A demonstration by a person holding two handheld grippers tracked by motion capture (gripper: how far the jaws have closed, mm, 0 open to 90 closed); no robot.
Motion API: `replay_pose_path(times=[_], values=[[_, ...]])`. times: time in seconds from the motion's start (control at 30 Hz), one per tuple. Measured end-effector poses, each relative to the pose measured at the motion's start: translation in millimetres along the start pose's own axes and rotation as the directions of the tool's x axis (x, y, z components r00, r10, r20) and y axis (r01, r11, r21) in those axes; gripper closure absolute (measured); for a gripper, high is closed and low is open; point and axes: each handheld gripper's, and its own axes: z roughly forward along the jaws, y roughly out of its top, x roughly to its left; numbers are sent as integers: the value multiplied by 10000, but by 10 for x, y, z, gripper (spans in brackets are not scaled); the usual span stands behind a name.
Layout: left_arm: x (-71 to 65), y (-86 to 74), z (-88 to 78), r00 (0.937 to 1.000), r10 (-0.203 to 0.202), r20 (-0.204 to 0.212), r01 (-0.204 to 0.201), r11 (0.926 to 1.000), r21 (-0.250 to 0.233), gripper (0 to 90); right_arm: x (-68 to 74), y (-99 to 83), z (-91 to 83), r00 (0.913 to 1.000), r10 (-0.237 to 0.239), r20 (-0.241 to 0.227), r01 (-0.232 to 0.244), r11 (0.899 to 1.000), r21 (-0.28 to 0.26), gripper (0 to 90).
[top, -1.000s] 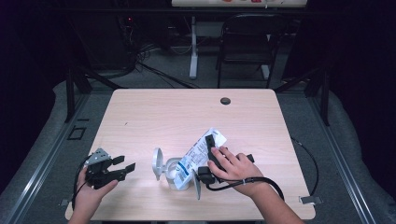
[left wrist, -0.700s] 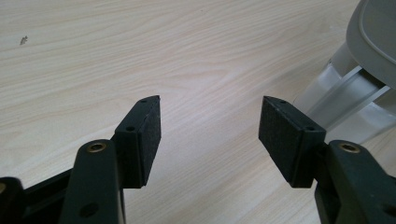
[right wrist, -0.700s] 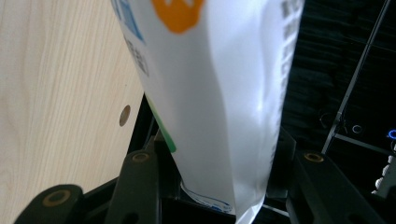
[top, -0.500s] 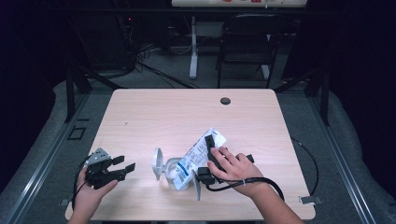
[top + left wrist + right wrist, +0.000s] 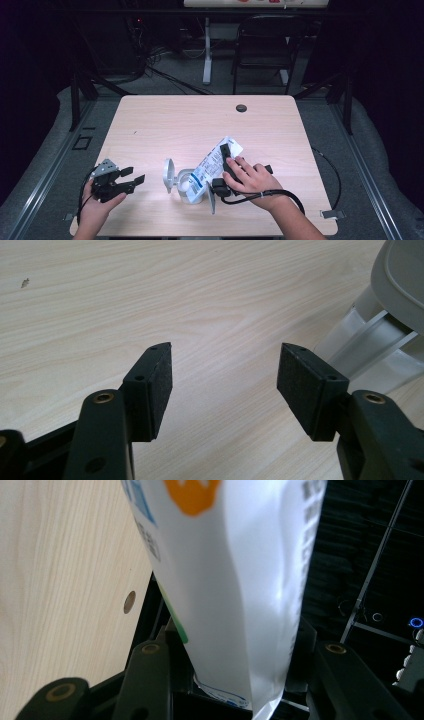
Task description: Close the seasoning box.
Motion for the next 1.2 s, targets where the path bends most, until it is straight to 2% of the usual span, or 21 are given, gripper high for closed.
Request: replay_pose_path(times=[0.73, 1.2], values=[[-1, 2, -3, 10000, 10, 6, -10, 10000, -11, 394, -7, 4, -15, 9997, -131, 189, 131, 9999, 17, 592], [0, 4, -7, 10000, 16, 30, -16, 10000, 18, 395, -4, 7, -20, 9998, -131, 150, 132, 9999, -91, 592]])
